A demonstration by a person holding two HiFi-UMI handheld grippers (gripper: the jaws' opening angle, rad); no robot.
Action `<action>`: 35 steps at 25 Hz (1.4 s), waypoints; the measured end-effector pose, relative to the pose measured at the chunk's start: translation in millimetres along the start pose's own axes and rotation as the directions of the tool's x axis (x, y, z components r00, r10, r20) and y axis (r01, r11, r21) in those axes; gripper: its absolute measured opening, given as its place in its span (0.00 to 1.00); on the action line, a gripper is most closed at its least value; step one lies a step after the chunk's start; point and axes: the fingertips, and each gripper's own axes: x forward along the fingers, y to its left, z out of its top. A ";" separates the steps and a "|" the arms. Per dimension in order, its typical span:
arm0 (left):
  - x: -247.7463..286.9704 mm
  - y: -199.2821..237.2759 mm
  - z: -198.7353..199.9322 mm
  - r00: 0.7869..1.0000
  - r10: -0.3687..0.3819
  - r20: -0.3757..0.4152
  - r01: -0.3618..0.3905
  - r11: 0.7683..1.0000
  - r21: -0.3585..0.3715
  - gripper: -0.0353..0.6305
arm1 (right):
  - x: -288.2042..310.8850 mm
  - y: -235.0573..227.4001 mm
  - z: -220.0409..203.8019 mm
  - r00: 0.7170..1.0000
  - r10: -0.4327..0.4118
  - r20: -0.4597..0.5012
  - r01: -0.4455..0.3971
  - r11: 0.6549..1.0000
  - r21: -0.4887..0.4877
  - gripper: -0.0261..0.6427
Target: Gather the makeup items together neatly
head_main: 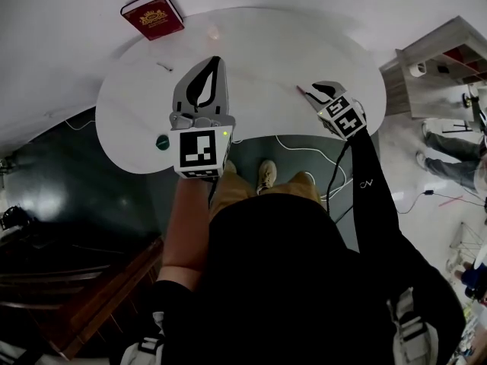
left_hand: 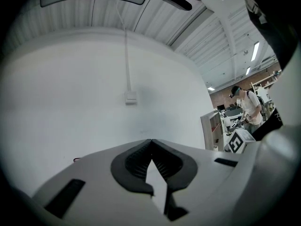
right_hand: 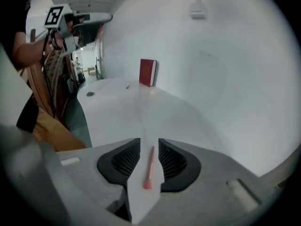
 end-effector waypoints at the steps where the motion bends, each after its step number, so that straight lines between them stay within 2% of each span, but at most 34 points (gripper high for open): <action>1: -0.8 1.3 -0.8 1.000 0.003 -0.004 -0.003 1.000 0.000 0.06 | 5.6 -2.0 -9.8 0.999 -0.007 -0.031 0.006 1.000 -0.005 0.20; 6: -4.2 3.3 -0.3 1.000 0.009 -0.017 -0.009 1.000 0.013 0.06 | 27.1 -7.9 -42.0 0.990 0.030 -0.135 -0.029 1.000 0.009 0.20; 12: -6.6 11.2 -3.6 0.999 0.023 -0.032 -0.023 1.000 0.020 0.06 | 44.2 -8.6 -78.2 0.964 0.074 -0.255 -0.077 0.997 -0.004 0.20; 22: -4.8 14.4 -4.2 0.999 0.023 -0.032 -0.022 0.999 0.029 0.06 | 65.2 -6.0 -101.6 0.959 0.102 -0.263 -0.090 0.994 0.058 0.19; 26: -4.7 13.4 -7.6 0.999 0.025 -0.048 -0.023 0.999 0.027 0.06 | 63.4 -3.2 -100.8 0.964 0.114 -0.241 -0.103 0.993 0.055 0.11; 28: -5.0 12.5 -7.7 0.999 0.022 -0.046 -0.021 0.999 0.028 0.06 | 57.7 -8.1 -90.5 0.977 0.081 -0.196 -0.069 0.995 0.065 0.11; 31: -5.9 13.2 -7.5 0.999 0.023 -0.042 -0.022 0.999 0.026 0.06 | 37.2 -22.3 -50.0 1.000 -0.004 -0.026 0.009 0.987 0.164 0.11; 33: -5.9 13.2 -6.7 0.999 0.024 -0.035 -0.023 0.999 0.022 0.06 | 17.7 -31.3 -16.7 0.992 -0.078 0.100 0.052 0.971 0.235 0.11; 35: -5.7 11.1 -4.9 0.999 0.021 -0.025 -0.021 1.000 0.019 0.06 | -4.4 -36.6 16.5 0.965 -0.155 0.213 0.089 0.953 0.289 0.11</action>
